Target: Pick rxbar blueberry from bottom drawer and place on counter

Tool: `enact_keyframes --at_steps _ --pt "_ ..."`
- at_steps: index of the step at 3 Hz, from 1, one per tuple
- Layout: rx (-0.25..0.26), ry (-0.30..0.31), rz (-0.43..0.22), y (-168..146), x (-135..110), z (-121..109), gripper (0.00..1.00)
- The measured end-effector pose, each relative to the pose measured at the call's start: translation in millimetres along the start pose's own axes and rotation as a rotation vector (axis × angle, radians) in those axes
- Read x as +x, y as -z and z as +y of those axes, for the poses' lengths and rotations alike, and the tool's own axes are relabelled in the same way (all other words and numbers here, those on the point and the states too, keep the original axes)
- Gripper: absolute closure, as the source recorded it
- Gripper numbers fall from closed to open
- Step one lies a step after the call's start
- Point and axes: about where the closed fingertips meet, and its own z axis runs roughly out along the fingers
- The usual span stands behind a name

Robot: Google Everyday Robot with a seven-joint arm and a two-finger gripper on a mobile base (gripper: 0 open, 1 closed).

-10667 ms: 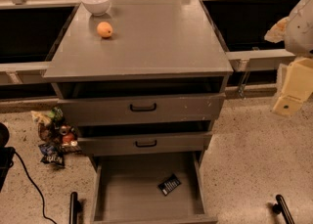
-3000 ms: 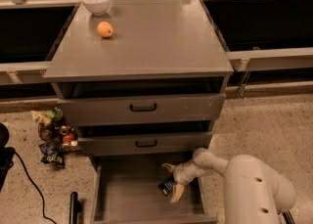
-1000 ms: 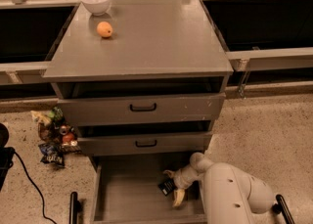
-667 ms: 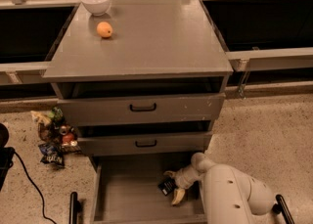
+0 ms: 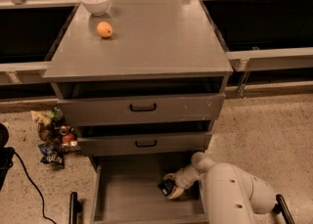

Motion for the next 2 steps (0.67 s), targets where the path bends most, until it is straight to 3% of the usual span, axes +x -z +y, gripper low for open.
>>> enact_keyframes --at_steps 1,2 --pt "0.0 0.0 0.0 3.4 -2.8 -0.1 0.95" --pt "0.027 0.065 -0.06 11.9 -16.3 -0.1 1.0"
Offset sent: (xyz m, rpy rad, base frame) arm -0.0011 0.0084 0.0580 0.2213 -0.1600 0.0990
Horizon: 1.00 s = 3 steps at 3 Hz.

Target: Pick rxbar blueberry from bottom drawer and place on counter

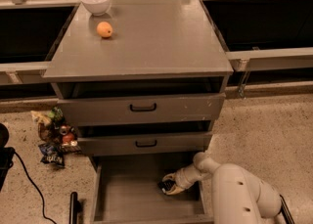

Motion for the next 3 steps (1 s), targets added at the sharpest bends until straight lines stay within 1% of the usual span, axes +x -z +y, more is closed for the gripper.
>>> enact_keyframes --at_steps 1,2,3 --pt "0.064 0.138 -0.112 31.2 -37.1 1.6 1.0" --pt "0.106 0.251 -0.17 62.5 -73.5 13.1 1.0" --pt "0.106 0.251 -0.17 62.6 -73.6 13.1 1.0"
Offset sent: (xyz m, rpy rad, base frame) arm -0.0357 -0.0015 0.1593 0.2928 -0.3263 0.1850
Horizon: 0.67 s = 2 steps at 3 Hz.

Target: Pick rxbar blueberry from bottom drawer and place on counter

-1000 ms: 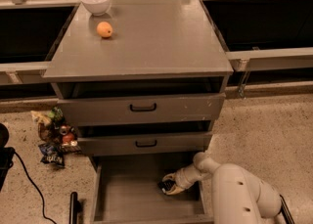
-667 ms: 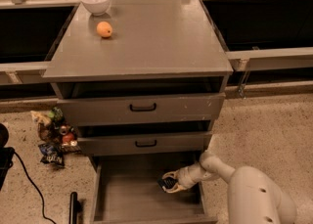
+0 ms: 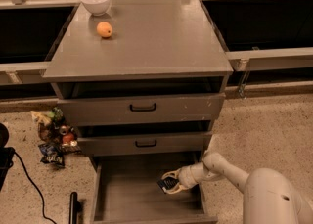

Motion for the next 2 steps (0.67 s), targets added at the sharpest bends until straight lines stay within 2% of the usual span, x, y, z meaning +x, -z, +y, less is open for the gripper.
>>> enact_keyframes --at_steps 1,2 --pt "-0.006 0.055 -0.002 4.1 -25.9 2.0 1.0" --pt "0.058 0.224 0.072 48.1 -75.7 -26.2 1.0"
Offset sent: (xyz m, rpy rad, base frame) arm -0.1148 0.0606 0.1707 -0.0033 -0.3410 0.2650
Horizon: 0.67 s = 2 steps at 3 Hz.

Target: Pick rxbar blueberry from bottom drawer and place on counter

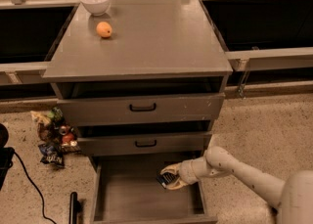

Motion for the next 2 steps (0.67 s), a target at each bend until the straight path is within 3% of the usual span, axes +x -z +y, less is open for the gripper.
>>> enact_keyframes --at_steps 1,2 --pt "0.035 0.154 0.042 36.8 -55.7 -22.3 1.0" --pt "-0.01 0.163 -0.007 22.6 -84.5 -0.5 1.0"
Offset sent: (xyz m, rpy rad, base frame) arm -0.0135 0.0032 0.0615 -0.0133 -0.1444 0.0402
